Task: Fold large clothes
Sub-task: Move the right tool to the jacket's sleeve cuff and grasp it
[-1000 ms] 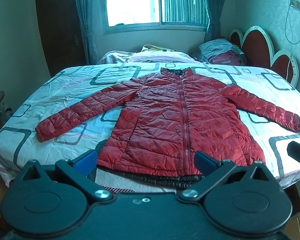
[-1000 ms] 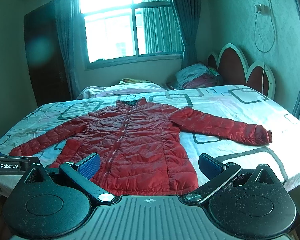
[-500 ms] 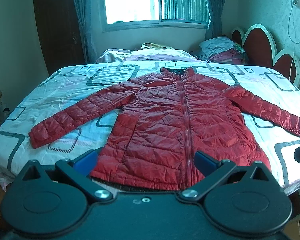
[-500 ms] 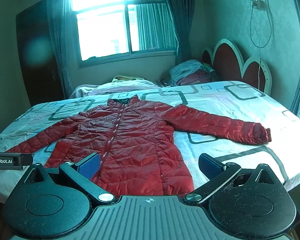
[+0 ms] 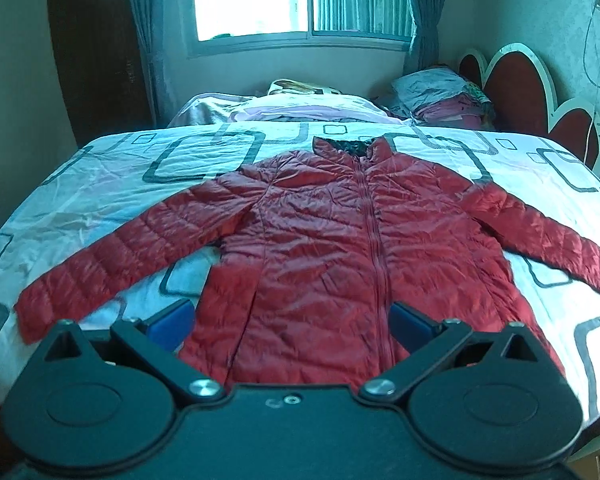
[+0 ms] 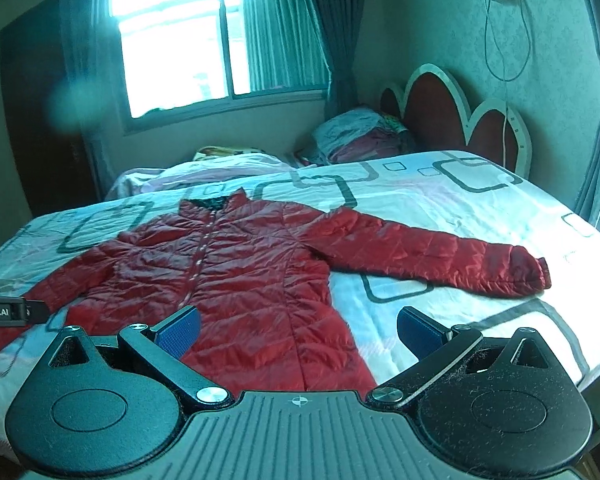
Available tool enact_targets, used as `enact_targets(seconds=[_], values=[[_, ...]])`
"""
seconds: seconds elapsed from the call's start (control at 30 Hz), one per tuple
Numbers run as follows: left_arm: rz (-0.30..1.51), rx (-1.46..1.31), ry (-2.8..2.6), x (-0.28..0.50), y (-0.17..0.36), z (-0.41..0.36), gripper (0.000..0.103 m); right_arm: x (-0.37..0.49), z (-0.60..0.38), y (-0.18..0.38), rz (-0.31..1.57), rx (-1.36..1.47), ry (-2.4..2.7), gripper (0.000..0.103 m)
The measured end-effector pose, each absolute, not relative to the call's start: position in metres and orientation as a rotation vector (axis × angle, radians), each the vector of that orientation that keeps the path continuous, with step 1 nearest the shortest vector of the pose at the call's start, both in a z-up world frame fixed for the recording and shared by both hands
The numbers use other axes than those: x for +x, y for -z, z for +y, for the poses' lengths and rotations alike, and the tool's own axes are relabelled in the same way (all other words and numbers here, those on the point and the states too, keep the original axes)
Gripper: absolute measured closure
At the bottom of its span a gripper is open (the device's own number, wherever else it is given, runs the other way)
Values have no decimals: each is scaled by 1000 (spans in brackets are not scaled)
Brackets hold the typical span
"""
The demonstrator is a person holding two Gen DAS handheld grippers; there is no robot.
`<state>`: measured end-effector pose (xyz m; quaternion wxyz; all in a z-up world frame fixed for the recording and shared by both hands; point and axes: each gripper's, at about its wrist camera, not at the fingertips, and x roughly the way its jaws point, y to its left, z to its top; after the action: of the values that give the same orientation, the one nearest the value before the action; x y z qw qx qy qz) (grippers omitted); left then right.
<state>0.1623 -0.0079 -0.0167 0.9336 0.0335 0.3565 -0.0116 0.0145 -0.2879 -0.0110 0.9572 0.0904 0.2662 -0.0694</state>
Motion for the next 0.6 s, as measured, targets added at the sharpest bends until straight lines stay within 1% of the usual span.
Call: enact_targets(seconds=[0.3, 0.6], values=[[724, 80, 72, 235, 31, 3, 0, 87, -297, 20, 550, 208, 248, 0], [735, 68, 47, 283, 45, 1, 0, 120, -321, 27, 551, 211, 290, 0]])
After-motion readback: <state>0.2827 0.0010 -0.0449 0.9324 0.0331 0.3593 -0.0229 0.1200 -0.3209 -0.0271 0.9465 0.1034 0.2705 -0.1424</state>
